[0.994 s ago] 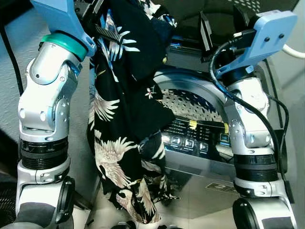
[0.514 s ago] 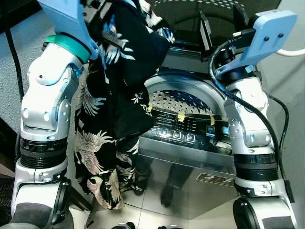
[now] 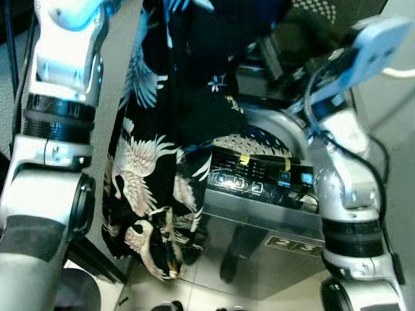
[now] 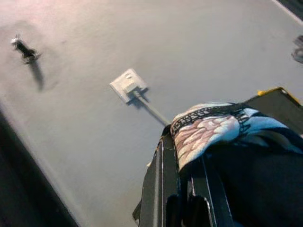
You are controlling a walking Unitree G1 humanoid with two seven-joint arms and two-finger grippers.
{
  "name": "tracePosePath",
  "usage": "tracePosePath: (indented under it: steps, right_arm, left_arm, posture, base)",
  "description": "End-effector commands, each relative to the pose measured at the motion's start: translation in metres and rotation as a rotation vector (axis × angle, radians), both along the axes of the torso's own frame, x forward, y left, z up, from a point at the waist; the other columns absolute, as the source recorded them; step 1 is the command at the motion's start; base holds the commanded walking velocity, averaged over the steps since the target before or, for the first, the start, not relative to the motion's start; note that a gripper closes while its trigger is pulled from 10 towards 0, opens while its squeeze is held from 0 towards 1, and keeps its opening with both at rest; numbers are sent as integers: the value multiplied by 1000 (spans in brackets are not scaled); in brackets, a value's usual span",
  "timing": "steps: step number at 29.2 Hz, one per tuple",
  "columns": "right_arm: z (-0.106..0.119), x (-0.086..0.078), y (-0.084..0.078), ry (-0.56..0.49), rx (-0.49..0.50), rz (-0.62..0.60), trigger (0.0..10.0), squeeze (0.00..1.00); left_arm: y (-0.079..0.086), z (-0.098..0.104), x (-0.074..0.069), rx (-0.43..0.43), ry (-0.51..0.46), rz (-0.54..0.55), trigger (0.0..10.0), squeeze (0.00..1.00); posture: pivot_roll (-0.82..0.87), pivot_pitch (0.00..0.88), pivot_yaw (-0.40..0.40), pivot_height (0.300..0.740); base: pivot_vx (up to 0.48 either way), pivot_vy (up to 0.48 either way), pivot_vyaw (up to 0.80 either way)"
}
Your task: Clothes washing
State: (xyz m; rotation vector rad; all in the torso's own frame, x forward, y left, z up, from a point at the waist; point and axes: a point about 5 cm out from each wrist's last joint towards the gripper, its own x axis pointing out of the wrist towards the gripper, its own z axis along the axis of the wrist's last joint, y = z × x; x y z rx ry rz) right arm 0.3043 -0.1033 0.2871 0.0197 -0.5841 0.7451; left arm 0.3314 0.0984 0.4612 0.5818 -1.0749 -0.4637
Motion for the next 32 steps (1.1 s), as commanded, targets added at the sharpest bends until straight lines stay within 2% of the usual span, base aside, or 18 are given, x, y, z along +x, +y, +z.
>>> tracePosePath:
  steps: [1, 2, 3, 5, 8, 9, 10, 12, 14, 16, 18, 19, 22, 23, 32]
  right_arm:
    - [-16, -15, 17, 59, -97, 197, 10000, 0]
    - [-26, -21, 24, 87, -144, 258, 10000, 0]
    - [-26, -21, 24, 87, -144, 258, 10000, 0]
    - [-38, -24, 33, 112, -199, 302, 10000, 0]
    - [-43, -24, 39, 113, -232, 314, 10000, 0]
    - [-49, -20, 49, 119, -273, 292, 10000, 0]
    - [-49, -20, 49, 119, -273, 292, 10000, 0]
    - [-56, -13, 67, 147, -318, 253, 10000, 0]
    - [-56, -13, 67, 147, -318, 253, 10000, 0]
    - [-55, -7, 79, 187, -302, 198, 10000, 0]
    - [-54, -5, 82, 207, -294, 172, 10000, 0]
    - [-53, -4, 86, 239, -259, 153, 745, 0]
    - [-53, -5, 86, 246, -249, 158, 745, 0]
    - [-52, -5, 87, 249, -238, 165, 0, 0]
    - [-53, -3, 86, 247, -222, 160, 0, 0]
  left_arm:
    - [-13, -5, 2, 34, 22, -37, 10000, 0]
    - [-18, -12, 3, 19, 65, -77, 10000, 0]
    - [-18, -12, 3, 19, 65, -77, 10000, 0]
    - [-23, -22, 5, -23, 137, -147, 10000, 0]
    - [-26, -27, 6, -42, 164, -174, 10000, 0]
    - [-31, -33, 6, -70, 197, -209, 10000, 0]
    - [-31, -33, 6, -70, 197, -209, 10000, 0]
    - [-38, -38, 12, -103, 210, -260, 10000, 0]
    - [-38, -38, 12, -103, 210, -260, 10000, 0]
    - [-41, -37, 16, -127, 201, -281, 10000, 0]
    - [-42, -37, 18, -135, 199, -285, 10000, 0]
    - [-42, -36, 18, -139, 203, -284, 10000, 0]
    - [-42, -35, 18, -139, 205, -284, 10000, 0]
    - [-41, -35, 18, -139, 206, -281, 10000, 0]
    - [-39, -37, 19, -147, 205, -276, 10000, 0]
  posture:
    - [28, 71, 37, 740]
    - [27, 75, 33, 740]
    - [27, 75, 33, 740]
    - [30, 79, 30, 740]
    - [30, 81, 30, 740]
    - [27, 82, 29, 740]
    - [27, 82, 29, 740]
    - [26, 84, 32, 740]
    - [26, 84, 32, 740]
    - [26, 84, 36, 740]
    - [26, 84, 37, 740]
    - [28, 83, 38, 740]
    - [28, 83, 38, 740]
    - [29, 83, 37, 740]
    - [29, 81, 33, 740]
  base:
    - [0, 0, 0]
    - [0, 0, 0]
    - [0, 0, 0]
    - [0, 0, 0]
    - [0, 0, 0]
    - [0, 0, 0]
    - [0, 0, 0]
    - [0, 0, 0]
    - [0, 0, 0]
    - [0, 0, 0]
    - [0, 0, 0]
    - [0, 0, 0]
    - [0, 0, 0]
    - [0, 0, 0]
    - [0, 0, 0]
